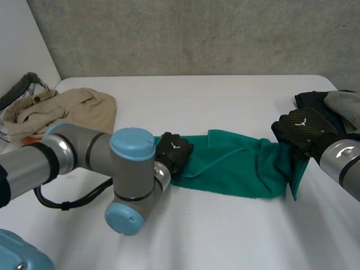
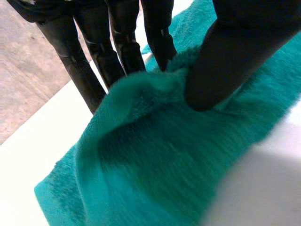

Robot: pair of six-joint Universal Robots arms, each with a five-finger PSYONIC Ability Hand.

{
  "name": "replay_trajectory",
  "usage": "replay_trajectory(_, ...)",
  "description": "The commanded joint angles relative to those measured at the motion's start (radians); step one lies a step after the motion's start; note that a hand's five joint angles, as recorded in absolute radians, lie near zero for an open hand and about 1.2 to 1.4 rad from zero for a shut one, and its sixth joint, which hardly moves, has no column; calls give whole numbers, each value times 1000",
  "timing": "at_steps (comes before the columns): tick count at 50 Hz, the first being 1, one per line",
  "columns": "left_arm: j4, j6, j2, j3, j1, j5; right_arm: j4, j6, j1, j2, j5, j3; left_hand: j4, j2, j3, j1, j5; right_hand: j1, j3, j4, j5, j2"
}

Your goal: Fold the laundry.

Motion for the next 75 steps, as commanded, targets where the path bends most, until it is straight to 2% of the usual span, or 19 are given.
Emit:
replay_trajectory(1,-8,-22,166,-43,19,-65,6,-1,7,-2,4,-37,229,229,244,236,254,275,200,194,202,212)
replay_trajectory(11,-102,-125,586,-197,130,-27,147,-4,-1,-45,-2,-217,229,229,244,236,254,275,200,194,202,212)
replay_trajectory(16,-237,-163,772,-225,268,19,302,-24,-25,-72,-41,-355,229,229,244,236,254,252,176,171,178,188)
replay_trajectory(21,-383,-193,771,-234,338,93,469,-123,-22,-63,-85,-402,229,229,244,236,254,251,176,171,178,188)
replay_trajectory(26,-443,-199,621,-235,372,107,536,-243,25,24,-73,-406,229,229,244,236,254,251,176,171,178,188)
replay_trajectory(30,-381,-208,498,-180,388,85,451,-219,79,128,-3,-442,229,229,244,236,254,251,176,171,178,188)
replay_trajectory(34,-210,-229,417,-70,397,62,269,-158,128,222,126,-513,229,229,244,236,254,254,179,174,181,191)
replay_trajectory(35,-137,-254,409,-24,398,59,161,-135,140,249,177,-548,229,229,244,236,254,254,179,174,181,191)
replay_trajectory(37,-57,-283,409,22,400,56,61,-113,145,268,208,-582,229,229,244,236,254,254,179,174,181,191)
replay_trajectory(38,36,-314,416,60,401,56,-57,-95,147,273,232,-608,229,229,244,236,254,254,179,174,181,191)
replay_trajectory(41,235,-366,441,105,408,53,-310,-50,150,255,239,-607,229,229,244,236,254,254,179,173,181,191)
replay_trajectory(44,381,-389,467,113,401,62,-542,-6,156,201,205,-542,229,229,244,236,254,263,187,182,190,200)
replay_trajectory(48,349,-389,505,52,398,79,-719,42,153,156,113,-449,229,229,244,236,254,263,187,182,190,200)
replay_trajectory(51,307,-387,525,-11,401,75,-715,57,145,145,58,-413,229,229,244,236,254,263,187,182,190,200)
replay_trajectory(56,285,-381,559,-210,420,62,-586,64,116,176,-27,-340,229,229,244,236,254,257,182,177,184,194)
replay_trajectory(66,334,-345,565,-527,404,65,-331,-42,96,348,-91,-238,229,229,244,236,254,249,173,168,175,185)
replay_trajectory(69,354,-329,568,-582,408,65,-265,-101,87,391,-85,-223,229,229,244,236,254,61,-14,-20,-12,-2)
replay_trajectory(74,362,-331,591,-622,421,69,-228,-50,70,397,-71,-205,229,229,244,236,254,-601,-677,-682,-674,-664)
replay_trajectory(75,361,-331,597,-623,423,70,-230,-29,67,394,-70,-203,229,229,244,236,254,-649,-725,-730,-723,-713)
